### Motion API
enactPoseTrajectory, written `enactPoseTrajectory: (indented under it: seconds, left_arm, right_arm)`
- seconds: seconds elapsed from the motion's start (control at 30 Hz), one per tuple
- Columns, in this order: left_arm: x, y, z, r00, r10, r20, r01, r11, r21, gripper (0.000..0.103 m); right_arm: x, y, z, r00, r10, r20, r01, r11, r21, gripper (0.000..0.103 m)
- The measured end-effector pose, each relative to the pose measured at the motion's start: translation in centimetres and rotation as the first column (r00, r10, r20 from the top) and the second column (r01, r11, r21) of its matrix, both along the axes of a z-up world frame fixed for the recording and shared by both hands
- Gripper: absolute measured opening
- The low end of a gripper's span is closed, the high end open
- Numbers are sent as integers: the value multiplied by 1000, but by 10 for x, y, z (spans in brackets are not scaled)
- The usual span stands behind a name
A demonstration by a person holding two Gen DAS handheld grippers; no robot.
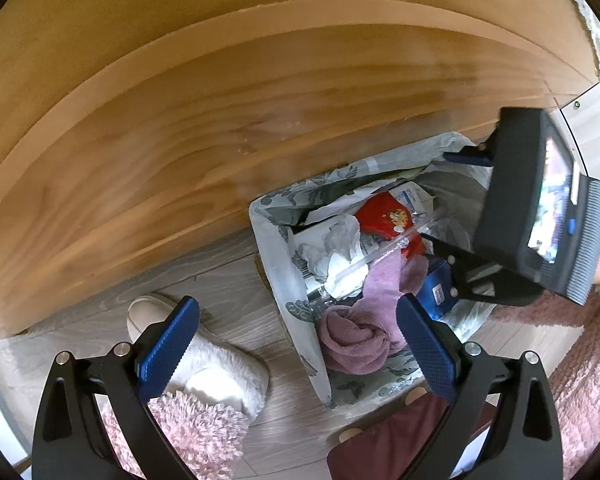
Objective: Collect trash
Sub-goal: 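Raise both tools from the bag back toward the bed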
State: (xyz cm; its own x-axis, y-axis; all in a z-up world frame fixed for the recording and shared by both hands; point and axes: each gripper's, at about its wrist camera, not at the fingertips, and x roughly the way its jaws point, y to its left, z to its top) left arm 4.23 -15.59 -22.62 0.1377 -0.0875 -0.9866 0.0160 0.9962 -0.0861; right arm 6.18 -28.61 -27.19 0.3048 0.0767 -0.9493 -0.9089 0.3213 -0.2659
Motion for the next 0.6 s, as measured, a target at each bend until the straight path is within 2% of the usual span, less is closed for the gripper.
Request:
enactPoseTrajectory:
  seconds: [0.07, 0.2, 0.23, 0.33, 0.6]
  left_arm:
    - [-1, -1, 1, 1000, -3, 4, 3, 1000, 2, 95]
    - [-3, 0, 2, 1000, -4, 10, 4, 1000, 0, 95]
    - [-4, 0, 3, 1000, -5, 13, 5, 1000, 0, 95]
    - [-4, 0, 7, 999, -1, 35, 1, 1000, 7, 95]
    - [-8, -5, 19, 997, -15, 69, 14, 1000, 7, 95]
  right_arm:
    - [1, 0, 15, 999, -33, -4, 34, 999, 27, 85]
    - [-14, -6, 32, 996, -94, -1, 94, 994, 55, 86]
    - [-14, -9, 22, 994, -109, -7, 109, 992, 58, 87]
    - [-17, -10, 30, 990, -138, -29, 139, 988, 64, 88]
    - [-31, -26, 72, 976, -210, -61, 214, 973, 82, 92]
